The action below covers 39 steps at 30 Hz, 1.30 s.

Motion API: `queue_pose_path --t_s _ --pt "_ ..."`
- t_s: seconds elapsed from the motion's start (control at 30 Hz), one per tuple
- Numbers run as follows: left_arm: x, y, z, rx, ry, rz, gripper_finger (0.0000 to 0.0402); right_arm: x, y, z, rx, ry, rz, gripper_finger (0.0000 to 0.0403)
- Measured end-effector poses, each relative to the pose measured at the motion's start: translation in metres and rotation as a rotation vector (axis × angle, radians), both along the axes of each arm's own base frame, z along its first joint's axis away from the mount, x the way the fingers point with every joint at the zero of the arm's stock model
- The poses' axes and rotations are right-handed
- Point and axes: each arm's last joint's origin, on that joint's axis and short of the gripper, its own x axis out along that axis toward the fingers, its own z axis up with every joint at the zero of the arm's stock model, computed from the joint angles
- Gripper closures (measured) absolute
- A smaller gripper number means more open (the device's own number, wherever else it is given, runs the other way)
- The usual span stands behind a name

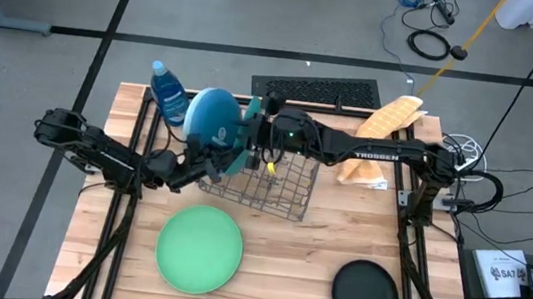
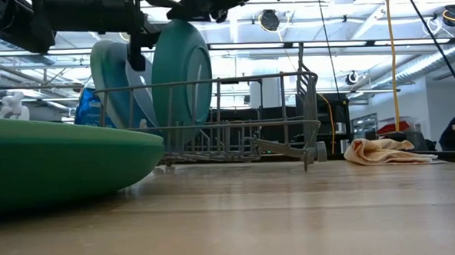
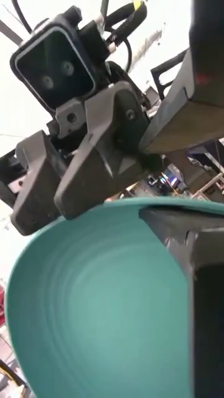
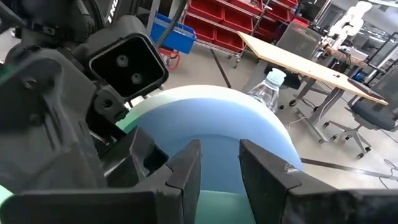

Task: Sort dishes
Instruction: Put the green plate into the dish rack

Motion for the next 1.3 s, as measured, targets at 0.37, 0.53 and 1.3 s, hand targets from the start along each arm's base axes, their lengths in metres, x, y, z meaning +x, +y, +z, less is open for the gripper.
queue_pose_path --t_s 0.37,0.53,1.3 --pt "-0.009 -0.002 0.013 0.062 -0.036 0.002 0.0163 -0.002 -0.005 -0.003 0.036 0.028 0.010 0.0296" --pt "-0.016 -0.002 0.027 0.092 -0.103 0.018 0.0158 -0.002 -0.006 -0.005 0.037 0.042 0.001 0.0296" --pt "-0.047 -0.017 0.091 0.493 -0.215 0.097 0.0160 0.000 -0.014 0.002 0.080 -0.023 0.108 0.0295"
